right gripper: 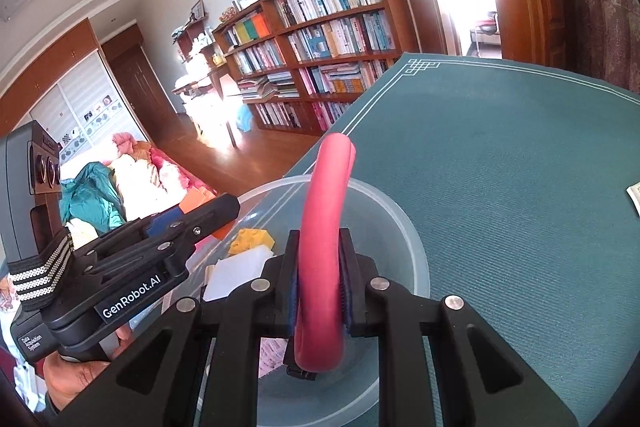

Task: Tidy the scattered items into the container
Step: 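Carry the orange brick and pink roller over the clear bowl and open both tools, then move both tools back over the table toward the white-and-black sponge block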

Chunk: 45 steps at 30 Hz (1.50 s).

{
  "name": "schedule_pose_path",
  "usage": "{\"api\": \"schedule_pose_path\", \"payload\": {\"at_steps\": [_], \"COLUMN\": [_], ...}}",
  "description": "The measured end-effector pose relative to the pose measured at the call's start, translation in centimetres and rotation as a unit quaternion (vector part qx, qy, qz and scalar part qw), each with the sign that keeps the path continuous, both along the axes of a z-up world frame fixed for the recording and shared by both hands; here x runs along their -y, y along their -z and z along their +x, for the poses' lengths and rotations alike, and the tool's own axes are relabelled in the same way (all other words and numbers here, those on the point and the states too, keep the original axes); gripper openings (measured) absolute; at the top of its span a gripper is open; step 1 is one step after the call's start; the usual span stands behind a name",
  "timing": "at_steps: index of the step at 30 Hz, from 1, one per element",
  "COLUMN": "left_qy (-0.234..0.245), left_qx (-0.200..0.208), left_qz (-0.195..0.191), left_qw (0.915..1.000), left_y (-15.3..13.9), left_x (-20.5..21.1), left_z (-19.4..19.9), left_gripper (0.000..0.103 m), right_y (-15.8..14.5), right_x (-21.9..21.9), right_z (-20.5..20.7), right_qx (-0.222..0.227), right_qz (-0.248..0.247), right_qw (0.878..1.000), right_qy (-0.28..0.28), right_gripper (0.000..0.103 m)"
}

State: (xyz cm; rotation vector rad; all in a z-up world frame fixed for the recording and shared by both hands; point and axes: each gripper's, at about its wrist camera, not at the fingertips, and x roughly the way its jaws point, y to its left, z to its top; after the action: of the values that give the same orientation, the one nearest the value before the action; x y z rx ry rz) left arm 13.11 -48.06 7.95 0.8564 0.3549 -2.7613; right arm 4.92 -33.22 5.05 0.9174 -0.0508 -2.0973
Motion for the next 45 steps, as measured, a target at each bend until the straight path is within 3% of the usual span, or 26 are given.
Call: {"api": "schedule_pose_path", "payload": {"at_steps": [2, 3, 4, 5, 6, 15, 22, 28, 32, 41, 45], "left_qy": [0.004, 0.007, 0.006, 0.0, -0.009, -0.02, -0.035, -0.053, -0.069, -0.079, -0.076], "left_qx": [-0.002, -0.001, -0.002, -0.006, -0.012, 0.009, 0.027, 0.019, 0.014, 0.016, 0.019], "left_qz": [0.011, 0.019, 0.024, 0.023, 0.018, 0.006, -0.077, -0.161, -0.238, -0.335, -0.358], "left_qw": [0.9999, 0.9998, 0.9997, 0.9997, 0.9997, 0.9998, 0.9961, 0.9853, 0.9688, 0.9389, 0.9304], "left_y": [0.1, 0.1, 0.1, 0.1, 0.1, 0.7, 1.2, 1.0, 1.0, 1.5, 1.8], "left_x": [0.1, 0.2, 0.3, 0.4, 0.3, 0.1, -2.1, -3.5, -4.9, -7.5, -8.6], "left_z": [0.0, 0.0, 0.0, 0.1, 0.3, 0.0, -0.4, 0.1, 0.3, 0.8, 0.9], "left_gripper": [0.042, 0.054, 0.073, 0.081, 0.082, 0.084, 0.094, 0.101, 0.102, 0.102, 0.102], "right_y": [0.4, 0.6, 0.8, 0.9, 0.9, 0.8, 1.0, 0.8, 0.5, 0.8, 0.7], "right_x": [0.2, 0.3, 0.2, 0.0, -0.2, -1.6, -2.1, -2.9, -3.5, -6.7, -8.2], "right_z": [-0.2, -0.2, -0.1, -0.1, -0.1, -0.4, -0.5, -1.0, -1.3, -1.5, -1.8], "right_qx": [0.004, 0.004, 0.001, -0.001, -0.003, -0.002, -0.01, -0.014, -0.028, -0.024, -0.02], "right_qz": [0.005, 0.01, 0.014, 0.015, 0.013, -0.001, 0.005, 0.004, 0.01, 0.018, 0.016], "right_qw": [1.0, 1.0, 1.0, 1.0, 1.0, 1.0, 1.0, 0.999, 0.998, 0.995, 0.993], "right_qy": [-0.006, -0.008, -0.008, -0.008, -0.009, 0.001, 0.019, 0.041, 0.057, 0.094, 0.113], "right_gripper": [0.02, 0.026, 0.041, 0.048, 0.057, 0.057, 0.057, 0.057, 0.057, 0.057, 0.057]}}
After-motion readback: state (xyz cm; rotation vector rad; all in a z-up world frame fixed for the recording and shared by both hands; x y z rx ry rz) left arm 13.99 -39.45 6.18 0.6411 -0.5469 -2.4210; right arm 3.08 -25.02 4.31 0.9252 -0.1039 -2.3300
